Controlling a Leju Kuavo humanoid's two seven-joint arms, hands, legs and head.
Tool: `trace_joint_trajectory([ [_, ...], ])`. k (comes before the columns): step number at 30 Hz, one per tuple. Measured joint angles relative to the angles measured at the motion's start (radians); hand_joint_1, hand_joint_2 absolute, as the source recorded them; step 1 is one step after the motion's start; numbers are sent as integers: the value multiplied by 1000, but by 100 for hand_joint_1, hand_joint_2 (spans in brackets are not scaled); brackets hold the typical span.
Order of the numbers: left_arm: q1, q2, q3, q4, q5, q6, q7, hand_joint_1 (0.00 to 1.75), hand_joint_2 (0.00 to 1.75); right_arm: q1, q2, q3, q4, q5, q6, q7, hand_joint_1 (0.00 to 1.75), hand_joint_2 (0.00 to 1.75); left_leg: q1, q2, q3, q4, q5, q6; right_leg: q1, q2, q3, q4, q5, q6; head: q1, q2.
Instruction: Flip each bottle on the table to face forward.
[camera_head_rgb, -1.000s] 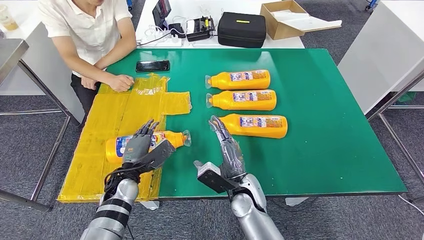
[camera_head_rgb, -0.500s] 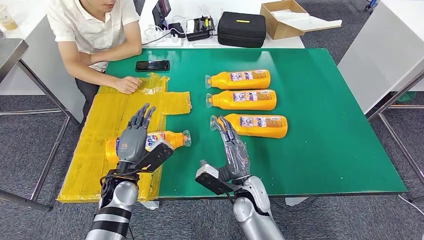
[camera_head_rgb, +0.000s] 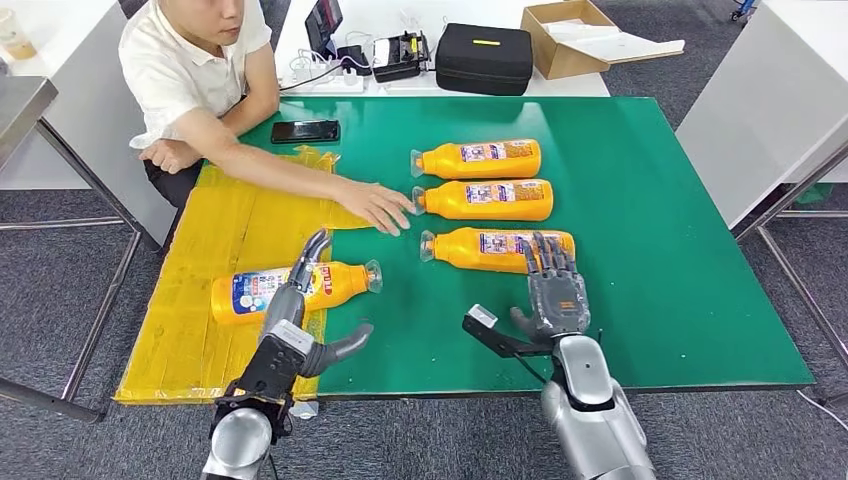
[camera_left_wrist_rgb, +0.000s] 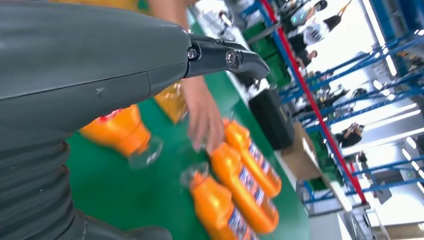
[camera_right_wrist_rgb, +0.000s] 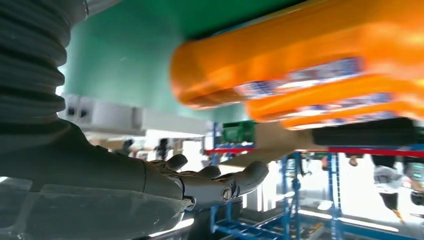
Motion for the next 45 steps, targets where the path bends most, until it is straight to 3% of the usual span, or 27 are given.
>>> trace_joint_trajectory([
  [5, 25, 0, -6, -2, 31, -8, 2, 0, 175, -9, -69, 8, 13, 6, 43, 64, 0, 175, 0, 0, 0, 0, 0, 0, 0, 0, 0, 0, 0, 0, 0, 0],
  [12, 33, 0, -5, -10, 35, -8, 3, 0, 175, -33, -129, 41, 49, 8, 48, 89, 0, 175, 0, 0, 0, 0, 0, 0, 0, 0, 0, 0, 0, 0, 0, 0],
  [33, 27, 0, -8, 20, 39, -7, 3, 0, 175, -144, -149, -5, 296, -7, 4, 14, 1, 175, 0, 0, 0, 0, 0, 0, 0, 0, 0, 0, 0, 0, 0, 0],
  [34, 27, 0, -8, 22, 39, -7, 3, 0, 175, -150, -148, -11, 313, -14, 4, 5, 24, 175, 0, 0, 0, 0, 0, 0, 0, 0, 0, 0, 0, 0, 0, 0],
  [37, 26, 0, -8, 29, 40, -7, 3, 0, 175, -168, -144, -30, 362, -33, 15, -17, 154, 175, 0, 1, 2, 0, 0, 0, 0, 0, 1, 0, 0, 0, 0, 0],
  [38, 25, 0, -8, 31, 41, -7, 3, 0, 175, -175, -142, -37, 380, -40, 21, -25, 175, 175, 0, 1, 3, 0, 0, 0, 0, 0, 1, 0, 0, 0, 0, 0],
  [45, 23, 0, -11, 50, 60, -13, -7, 0, 175, -226, -149, -96, 490, -130, 57, -100, 175, 175, 0, 0, 8, 0, -1, 1, 0, 0, 1, -1, 0, 0, 0, 0],
])
